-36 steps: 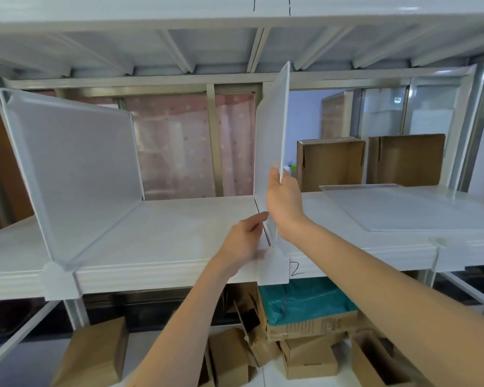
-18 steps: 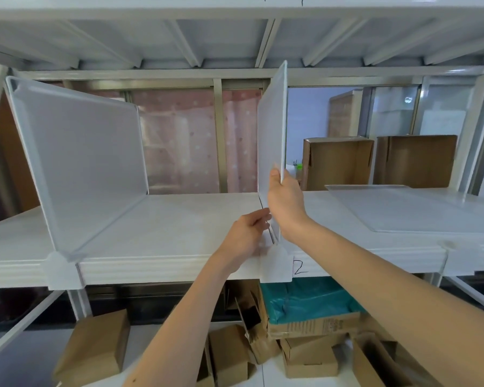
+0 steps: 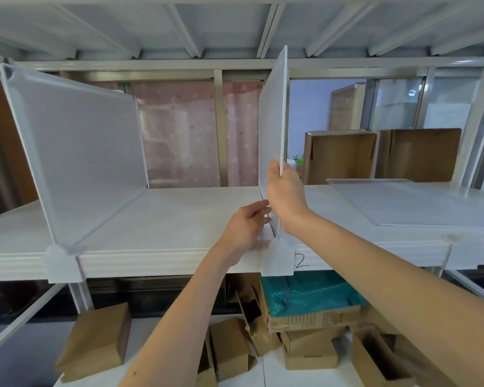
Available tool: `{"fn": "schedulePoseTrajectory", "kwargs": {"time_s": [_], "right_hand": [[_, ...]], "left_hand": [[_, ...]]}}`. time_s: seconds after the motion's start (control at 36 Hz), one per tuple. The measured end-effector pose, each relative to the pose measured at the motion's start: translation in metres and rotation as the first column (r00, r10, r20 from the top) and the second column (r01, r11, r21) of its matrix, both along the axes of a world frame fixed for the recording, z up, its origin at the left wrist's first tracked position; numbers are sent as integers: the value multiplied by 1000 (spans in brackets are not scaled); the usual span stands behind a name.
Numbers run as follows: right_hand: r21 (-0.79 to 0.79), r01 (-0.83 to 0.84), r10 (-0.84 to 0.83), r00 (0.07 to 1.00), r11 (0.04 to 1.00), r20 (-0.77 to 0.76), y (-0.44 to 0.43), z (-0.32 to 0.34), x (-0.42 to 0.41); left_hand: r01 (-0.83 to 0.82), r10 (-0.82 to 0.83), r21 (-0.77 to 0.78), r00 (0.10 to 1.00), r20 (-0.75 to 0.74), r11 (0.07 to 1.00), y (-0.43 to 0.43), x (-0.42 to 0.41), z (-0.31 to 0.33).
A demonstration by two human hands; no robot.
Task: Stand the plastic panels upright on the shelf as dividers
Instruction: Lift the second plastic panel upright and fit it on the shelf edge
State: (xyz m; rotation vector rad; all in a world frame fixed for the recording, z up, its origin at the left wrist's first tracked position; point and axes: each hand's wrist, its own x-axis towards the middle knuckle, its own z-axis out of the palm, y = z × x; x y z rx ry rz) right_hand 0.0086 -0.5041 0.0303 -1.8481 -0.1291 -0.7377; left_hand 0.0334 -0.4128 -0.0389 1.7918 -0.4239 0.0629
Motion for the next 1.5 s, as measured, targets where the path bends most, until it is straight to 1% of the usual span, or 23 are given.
{"fn": "schedulePoseTrajectory", "kwargs": {"time_s": [0.19,0.28,0.33,0.39,0.44,0.47,0.56,0.67,0.72,0.75,0.86,0.97,1.19,1.33,1.44,1.5], "right_hand": [[-39,41,-39,998,998,56,-1,-6,6],[-52,33,-31,998,998,46,-1,-7,5],[-71,16,-14,1000,997,15,-3,-7,4],[-94,-13,12,1000,996,-17,-5,-5,4],[-105,-26,23,999,994,-27,-6,-5,3],[-107,-24,20,999,994,-35,-7,-5,3],[-80,-44,38,996,996,-81,-7,-6,4],[-83,-71,60,990,994,-128,-6,-7,5],[-70,-64,55,990,995,-133,-6,-6,6],[-68,-62,53,991,996,-126,-6,-6,7],[-63,-41,37,996,997,-75,-9,-9,6],[-37,-16,14,998,999,-55,-12,-10,1],[-27,-23,20,996,999,-88,-15,-8,-2],[-73,-22,14,995,997,-99,-15,-7,-2],[-97,-42,32,995,994,-95,-16,-9,1],[-126,-46,35,995,991,-89,-15,-9,3]], "left_hand": [[-7,5,51,999,47,999,0,-2,0],[0,-4,63,998,60,998,0,-10,4],[32,-35,55,997,66,998,-1,-20,10],[97,-100,62,994,50,993,0,-28,12],[150,-157,113,986,55,982,-1,-34,10],[146,-160,153,984,83,977,-4,-33,8],[13,-72,260,973,218,966,-20,-29,3],[-218,153,229,951,269,949,-44,-26,-3],[-335,243,269,914,324,903,-46,-25,-5],[-370,260,288,898,356,883,-46,-25,-5],[-392,248,328,881,403,860,-48,-28,-6],[-403,237,329,864,444,854,-49,-30,-6],[-389,249,281,870,426,877,-50,-34,-4],[-391,262,262,871,416,882,-51,-36,-4],[-408,272,286,868,416,867,-50,-35,-4],[-407,280,295,877,391,864,-50,-34,-2]]}}
